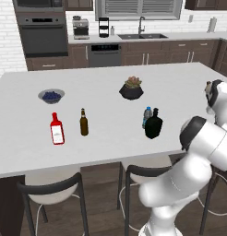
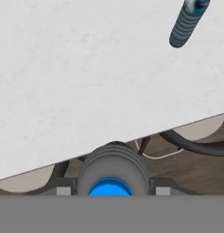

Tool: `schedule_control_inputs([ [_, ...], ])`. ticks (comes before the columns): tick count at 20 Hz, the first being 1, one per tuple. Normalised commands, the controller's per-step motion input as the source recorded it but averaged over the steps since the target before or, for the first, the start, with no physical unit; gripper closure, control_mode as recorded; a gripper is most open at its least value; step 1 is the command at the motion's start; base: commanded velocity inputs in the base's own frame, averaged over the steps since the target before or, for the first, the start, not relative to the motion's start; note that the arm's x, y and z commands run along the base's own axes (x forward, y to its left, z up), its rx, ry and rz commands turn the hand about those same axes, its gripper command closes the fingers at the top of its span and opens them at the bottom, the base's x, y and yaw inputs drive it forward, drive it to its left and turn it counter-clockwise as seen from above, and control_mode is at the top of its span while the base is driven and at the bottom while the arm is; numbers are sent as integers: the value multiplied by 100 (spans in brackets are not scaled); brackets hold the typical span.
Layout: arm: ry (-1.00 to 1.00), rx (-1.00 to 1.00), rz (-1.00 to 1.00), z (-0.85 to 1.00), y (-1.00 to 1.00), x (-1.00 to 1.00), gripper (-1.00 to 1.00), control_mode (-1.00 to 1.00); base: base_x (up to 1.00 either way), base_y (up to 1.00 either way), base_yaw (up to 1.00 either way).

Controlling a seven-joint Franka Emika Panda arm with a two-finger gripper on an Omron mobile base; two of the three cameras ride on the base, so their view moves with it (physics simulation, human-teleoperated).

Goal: Move the plastic bottles in the middle to the plastics group, and the glass bottles in the middle to the glass group.

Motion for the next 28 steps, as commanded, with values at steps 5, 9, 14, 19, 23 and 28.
schedule_control_inputs([
  [5, -2, 0, 0, -4, -52, -1, 100, -100, 0, 0, 0],
  [9, -6, -2, 0, -9, -13, 0, 100, -100, 0, 0, 0],
  [14, -3, 0, 0, 0, -20, 18, 100, -100, 0, 0, 0],
  [19, 0, -1, 0, 0, -13, 25, 100, -100, 0, 0, 0],
  [23, 0, -1, 0, 0, 0, 50, 100, -100, 0, 0, 0],
  [28, 0, 0, 0, 0, 0, 32, 100, -100, 0, 0, 0],
])
